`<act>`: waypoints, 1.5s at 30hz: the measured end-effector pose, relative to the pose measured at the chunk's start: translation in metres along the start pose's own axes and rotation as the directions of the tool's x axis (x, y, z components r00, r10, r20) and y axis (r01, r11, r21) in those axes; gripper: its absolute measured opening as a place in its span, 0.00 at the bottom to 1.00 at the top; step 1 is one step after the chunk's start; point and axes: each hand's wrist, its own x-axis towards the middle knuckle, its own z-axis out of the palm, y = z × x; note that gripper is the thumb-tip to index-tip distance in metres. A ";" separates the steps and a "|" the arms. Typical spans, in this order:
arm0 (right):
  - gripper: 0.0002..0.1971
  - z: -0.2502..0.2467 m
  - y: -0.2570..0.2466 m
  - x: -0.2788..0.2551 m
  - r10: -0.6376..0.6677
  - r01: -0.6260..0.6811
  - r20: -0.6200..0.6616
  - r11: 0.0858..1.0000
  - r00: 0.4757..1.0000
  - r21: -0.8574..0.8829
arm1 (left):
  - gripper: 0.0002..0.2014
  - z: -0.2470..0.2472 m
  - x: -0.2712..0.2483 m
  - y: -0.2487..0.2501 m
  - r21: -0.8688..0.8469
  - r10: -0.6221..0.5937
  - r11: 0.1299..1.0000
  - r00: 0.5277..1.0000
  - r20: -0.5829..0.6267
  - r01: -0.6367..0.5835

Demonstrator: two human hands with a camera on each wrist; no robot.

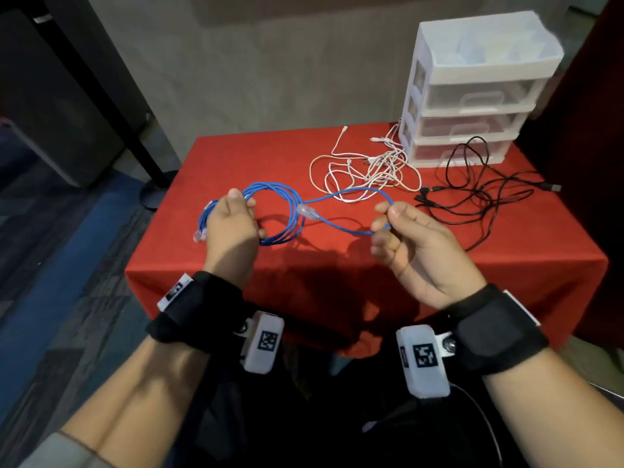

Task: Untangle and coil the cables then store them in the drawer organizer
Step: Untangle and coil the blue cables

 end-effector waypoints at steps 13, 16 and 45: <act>0.04 0.038 0.035 0.004 -0.172 0.163 0.005 0.920 0.985 -0.356 | 0.16 0.039 -0.043 0.012 -0.250 -0.260 0.920 0.947 0.191 0.303; 0.05 0.040 0.039 0.006 -0.296 0.276 0.044 0.815 0.954 -0.509 | 0.17 0.042 -0.045 0.011 -0.241 -0.337 0.893 0.920 0.200 0.379; 0.08 0.014 -0.017 0.027 -0.154 0.353 0.318 0.356 0.935 -0.865 | 0.13 0.018 -0.052 0.032 0.112 -0.010 0.988 0.671 0.742 -0.110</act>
